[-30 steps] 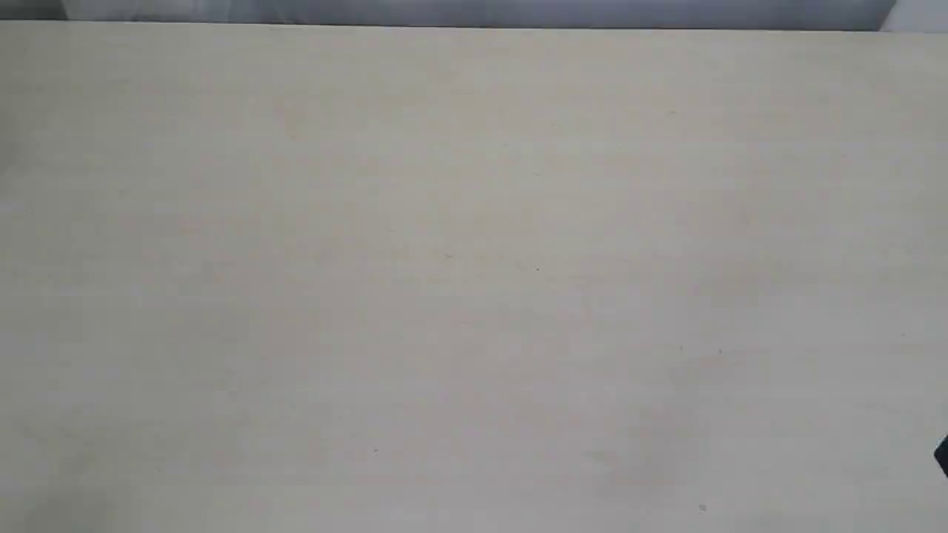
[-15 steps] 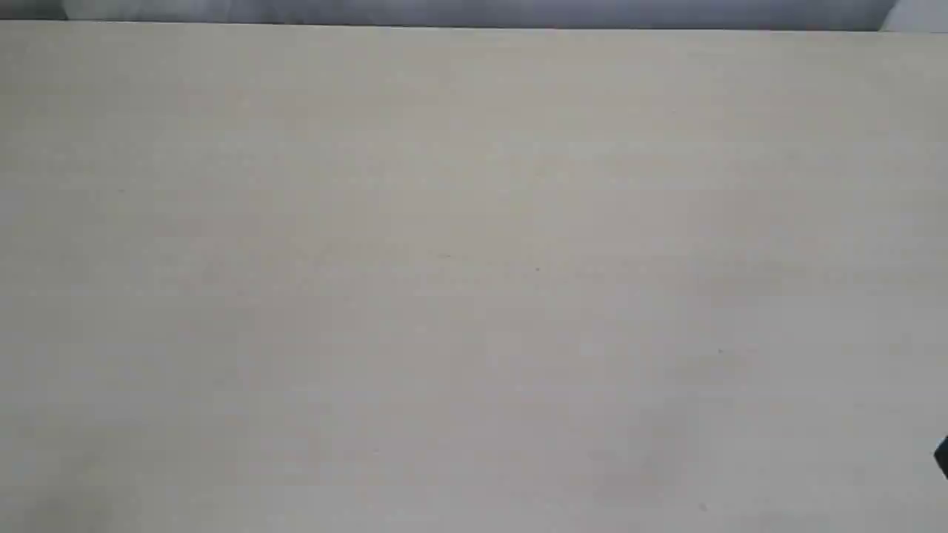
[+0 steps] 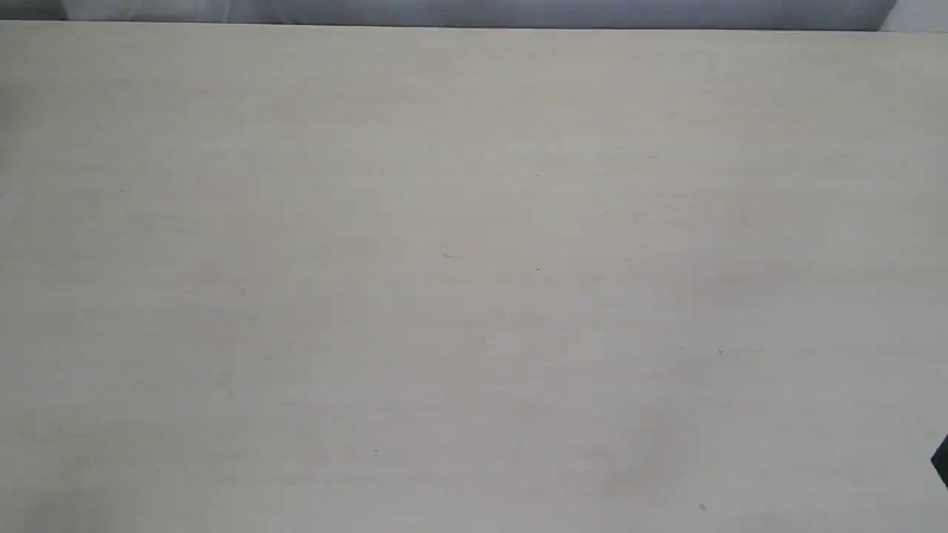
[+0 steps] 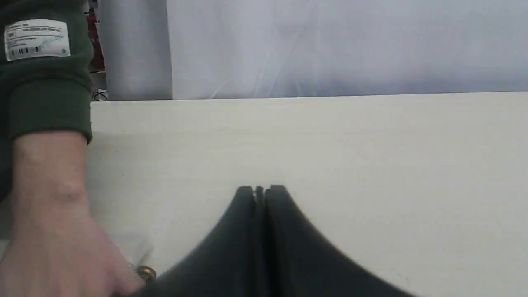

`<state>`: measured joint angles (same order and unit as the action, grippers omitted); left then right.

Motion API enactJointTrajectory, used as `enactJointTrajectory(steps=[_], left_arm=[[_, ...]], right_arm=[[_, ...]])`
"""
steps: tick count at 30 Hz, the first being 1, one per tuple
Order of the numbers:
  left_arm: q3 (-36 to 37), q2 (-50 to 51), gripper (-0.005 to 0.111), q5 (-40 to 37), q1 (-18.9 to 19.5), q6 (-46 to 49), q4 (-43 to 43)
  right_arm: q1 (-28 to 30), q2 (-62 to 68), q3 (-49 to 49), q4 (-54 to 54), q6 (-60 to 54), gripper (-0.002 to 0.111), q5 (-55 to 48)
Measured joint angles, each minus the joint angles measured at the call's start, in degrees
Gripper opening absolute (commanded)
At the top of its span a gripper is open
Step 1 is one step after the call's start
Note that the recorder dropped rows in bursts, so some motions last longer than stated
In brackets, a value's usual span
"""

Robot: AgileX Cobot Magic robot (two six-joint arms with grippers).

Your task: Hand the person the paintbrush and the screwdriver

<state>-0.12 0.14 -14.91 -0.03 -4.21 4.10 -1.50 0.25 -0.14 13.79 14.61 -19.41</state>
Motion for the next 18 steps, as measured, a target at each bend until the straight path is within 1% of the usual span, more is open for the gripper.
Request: enactJointTrajectory(steps=[9, 14, 18], left_arm=[[0.0, 0.0, 0.0, 0.0, 0.0, 0.0, 0.0], [0.0, 0.0, 0.0, 0.0, 0.0, 0.0, 0.0], [0.0, 0.0, 0.0, 0.0, 0.0, 0.0, 0.0]], right_arm=[[0.0, 0.0, 0.0, -7.4, -11.8, 0.004, -0.2], [0.0, 0.0, 0.0, -9.7, -14.6, 0.004, -0.2], [0.0, 0.0, 0.0, -10.1, -14.6, 0.004, -0.2]])
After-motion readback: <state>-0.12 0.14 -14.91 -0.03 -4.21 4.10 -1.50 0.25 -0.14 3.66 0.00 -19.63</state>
